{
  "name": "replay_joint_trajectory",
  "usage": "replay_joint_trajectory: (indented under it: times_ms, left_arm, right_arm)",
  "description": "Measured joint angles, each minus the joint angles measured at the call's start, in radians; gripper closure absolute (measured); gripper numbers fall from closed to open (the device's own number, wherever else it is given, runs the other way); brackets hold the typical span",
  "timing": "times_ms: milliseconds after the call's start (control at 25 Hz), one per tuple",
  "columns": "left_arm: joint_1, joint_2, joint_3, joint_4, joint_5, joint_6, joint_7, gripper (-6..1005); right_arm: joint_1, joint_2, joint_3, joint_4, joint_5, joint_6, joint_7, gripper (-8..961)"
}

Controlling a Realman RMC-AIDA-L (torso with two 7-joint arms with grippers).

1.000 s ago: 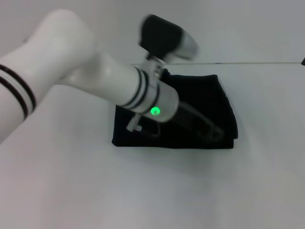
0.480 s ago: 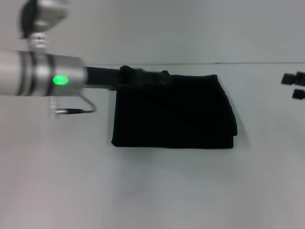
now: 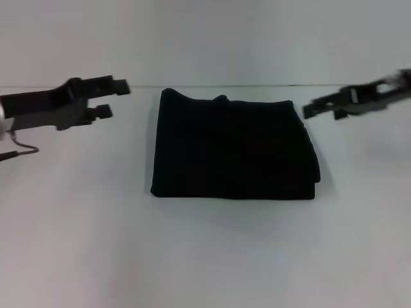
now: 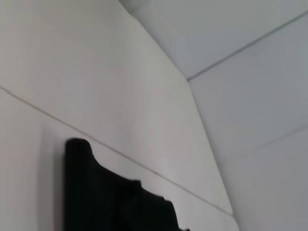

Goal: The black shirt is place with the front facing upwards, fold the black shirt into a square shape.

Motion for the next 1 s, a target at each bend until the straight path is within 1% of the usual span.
replay_joint_trajectory:
  times_ms: [120,280,520,680,760,840,1000]
  left_arm:
    - [0.022,0.002,-0.039,0.0,-0.017,0.014,0.029,186]
    - [0.041,0.0,-0.069,-0.004,-0.04,0.024,0.054,186]
    - [0.051,-0.006,-0.082,-0.005,-0.053,0.026,0.061,186]
    - [0.047,-0.01,-0.084,-0.006,-0.054,0.025,0.062,186]
    - [0.043,-0.012,-0.085,-0.007,-0.055,0.024,0.062,186]
    - [0.04,-0.015,-0.084,-0.008,-0.059,0.023,0.062,186]
    - [0.035,-0.018,-0.083,-0.009,-0.067,0.019,0.062,186]
  right_arm:
    - [0.065,0.042,-0.086,-0.01,-0.059,0.086,-0.013,11]
    - [0.114,0.095,-0.212,-0.013,-0.104,0.198,-0.031,11]
    - [0.151,0.154,-0.339,-0.001,-0.134,0.292,-0.03,11]
    - [0.158,0.199,-0.364,0.0,-0.19,0.328,-0.027,12]
    - [0.161,0.215,-0.379,0.012,-0.229,0.355,-0.025,12]
    - [0.166,0.22,-0.403,0.037,-0.248,0.38,-0.021,27]
    - [0.174,0.22,-0.425,0.062,-0.246,0.405,-0.013,56]
